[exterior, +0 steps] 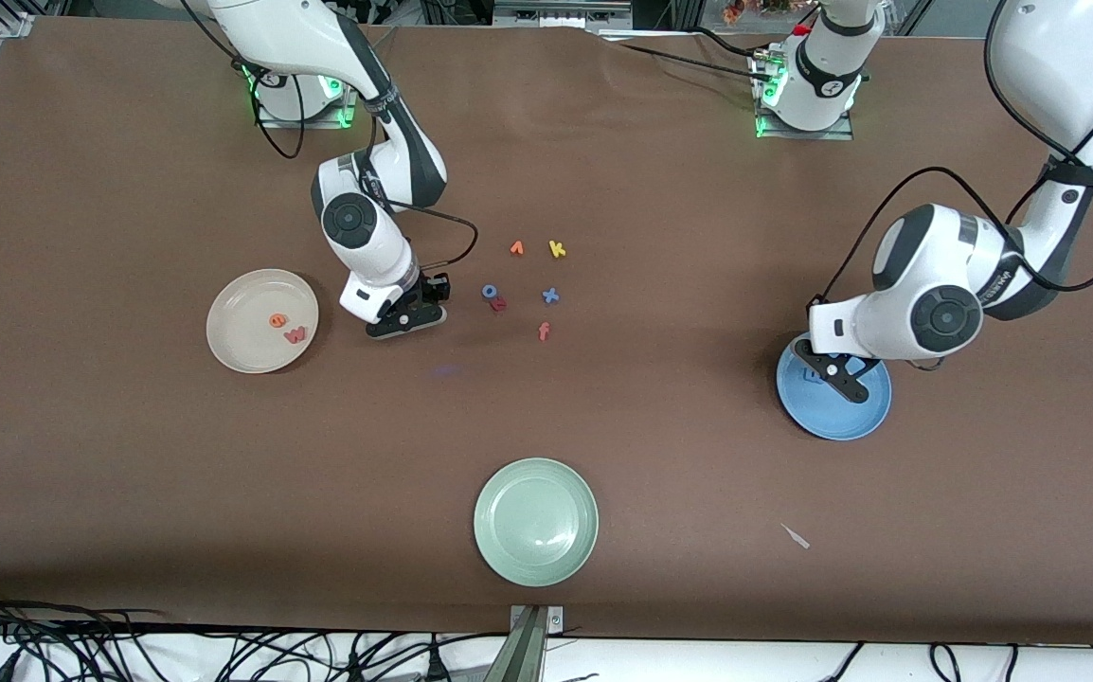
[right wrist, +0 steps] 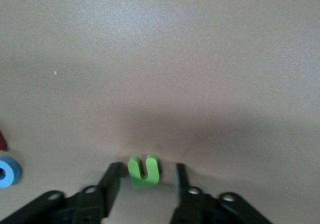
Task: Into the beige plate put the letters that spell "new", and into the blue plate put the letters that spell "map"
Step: 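Place the yellow a on the blue plate while the right gripper grasps the green u, then place the green u on the white plate while the left gripper withdraws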
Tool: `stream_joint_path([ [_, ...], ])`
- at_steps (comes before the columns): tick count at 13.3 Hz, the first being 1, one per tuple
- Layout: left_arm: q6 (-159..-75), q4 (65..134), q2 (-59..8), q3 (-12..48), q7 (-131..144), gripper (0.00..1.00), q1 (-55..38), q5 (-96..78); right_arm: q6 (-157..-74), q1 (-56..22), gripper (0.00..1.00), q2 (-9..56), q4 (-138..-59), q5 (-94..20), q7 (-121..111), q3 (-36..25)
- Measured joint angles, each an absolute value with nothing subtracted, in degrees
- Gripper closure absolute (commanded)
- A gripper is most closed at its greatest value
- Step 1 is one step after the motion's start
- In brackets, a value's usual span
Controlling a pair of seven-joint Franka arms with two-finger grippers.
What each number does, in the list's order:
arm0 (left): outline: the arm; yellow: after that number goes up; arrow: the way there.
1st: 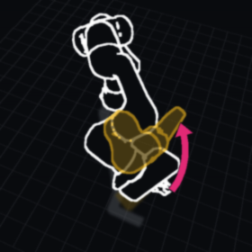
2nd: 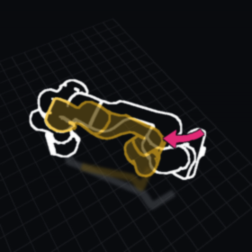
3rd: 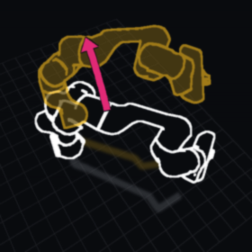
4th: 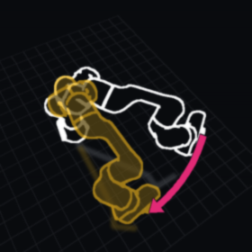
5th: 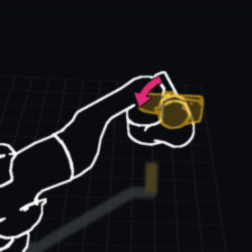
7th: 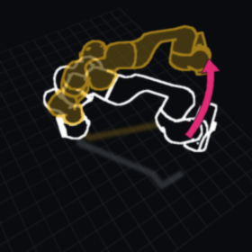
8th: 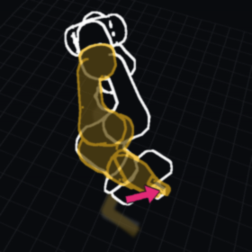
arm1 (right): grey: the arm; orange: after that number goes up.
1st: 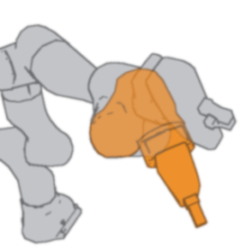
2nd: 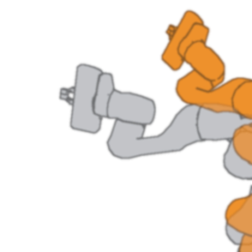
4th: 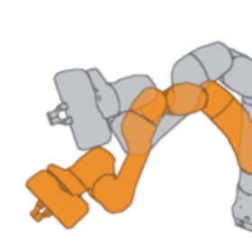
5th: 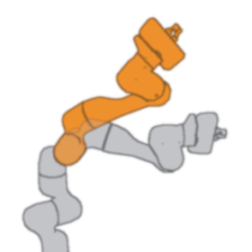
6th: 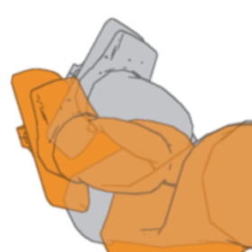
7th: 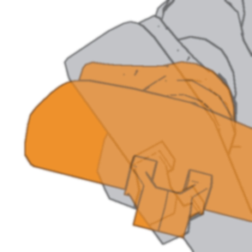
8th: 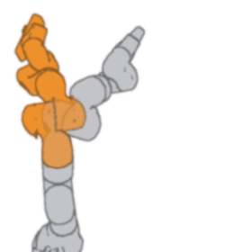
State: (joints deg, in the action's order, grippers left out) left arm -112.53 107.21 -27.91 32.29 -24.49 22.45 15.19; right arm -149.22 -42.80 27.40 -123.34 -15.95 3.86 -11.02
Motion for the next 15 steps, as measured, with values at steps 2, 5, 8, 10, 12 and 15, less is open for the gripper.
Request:
stream_joint_path([
  [2, -113.2, 107.2, -28.8, 32.3, -27.6, 0.00, 23.8, 12.1, -149.3, -42.8, 0.68, 27.4, -123.3, -16.0, 3.9, -11.0],
  [5, -113.5, 107.2, -29.0, 32.4, -28.3, 0.00, 24.2, 10.9, -149.5, -42.8, 0.74, 27.4, -123.3, -16.0, 3.9, -11.1],
  [8, -113.5, 107.0, -29.0, 33.3, -28.4, 0.00, 24.2, 10.9, -149.6, -42.8, 0.81, 27.4, -123.3, -16.0, 4.0, -11.1],
  [10, -113.5, 106.6, -28.8, 35.1, -28.4, 0.00, 24.2, 10.9, -149.7, -42.8, 0.81, 27.4, -123.1, -16.0, 3.9, -11.0],
  [12, -113.4, 105.4, -28.2, 36.9, -28.3, 0.00, 24.2, 10.9, -149.3, -42.8, 0.81, 27.3, -122.3, -16.0, 3.9, -11.1],
  [15, -111.0, 102.2, -27.4, 38.6, -28.2, 0.00, 24.2, 10.9, -141.8, -42.8, 0.81, 26.8, -118.6, -15.9, 3.4, -13.3],
])
